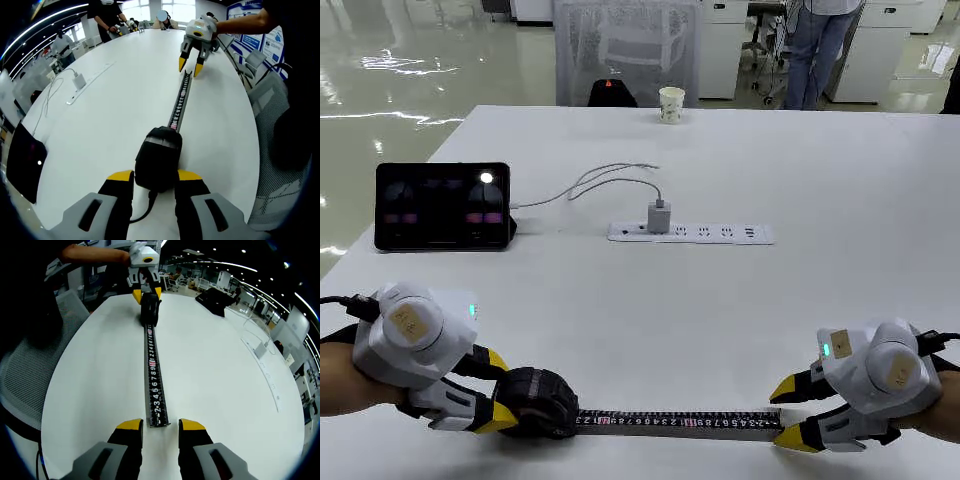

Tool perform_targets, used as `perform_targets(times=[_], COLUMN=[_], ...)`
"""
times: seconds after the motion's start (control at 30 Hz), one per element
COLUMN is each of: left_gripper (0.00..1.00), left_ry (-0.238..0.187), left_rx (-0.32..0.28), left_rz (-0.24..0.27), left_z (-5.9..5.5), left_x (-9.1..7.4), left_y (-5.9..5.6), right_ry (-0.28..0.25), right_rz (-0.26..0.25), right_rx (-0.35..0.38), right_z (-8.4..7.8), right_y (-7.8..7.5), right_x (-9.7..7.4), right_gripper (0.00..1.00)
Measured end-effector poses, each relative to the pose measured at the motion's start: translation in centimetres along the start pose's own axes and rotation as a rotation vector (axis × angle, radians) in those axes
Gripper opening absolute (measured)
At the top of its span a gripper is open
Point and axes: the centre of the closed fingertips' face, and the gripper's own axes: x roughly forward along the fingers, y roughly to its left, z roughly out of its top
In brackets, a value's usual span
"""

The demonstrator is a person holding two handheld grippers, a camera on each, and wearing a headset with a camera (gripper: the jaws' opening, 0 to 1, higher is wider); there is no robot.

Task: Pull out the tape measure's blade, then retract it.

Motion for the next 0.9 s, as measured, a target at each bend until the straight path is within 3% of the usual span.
perform_targets(times=[0.23,0.43,0.9], left_gripper=[0.38,0.51,0.71], left_ry=[-0.002,-0.037,-0.104], left_rx=[-0.032,-0.08,-0.183], left_rz=[0.011,0.043,0.084], left_z=[-0.3,0.2,0.1], left_x=[-0.7,-1.4,-2.9], left_y=[-0.3,-0.6,-2.7], right_ry=[0.005,-0.012,-0.036], right_rz=[-0.031,-0.059,-0.098], right_rx=[0.033,0.09,0.169], right_z=[-0.4,0.2,0.4], right_y=[0.2,0.7,2.8], right_x=[-0.9,-1.5,-2.3], right_gripper=[0.33,0.44,0.6])
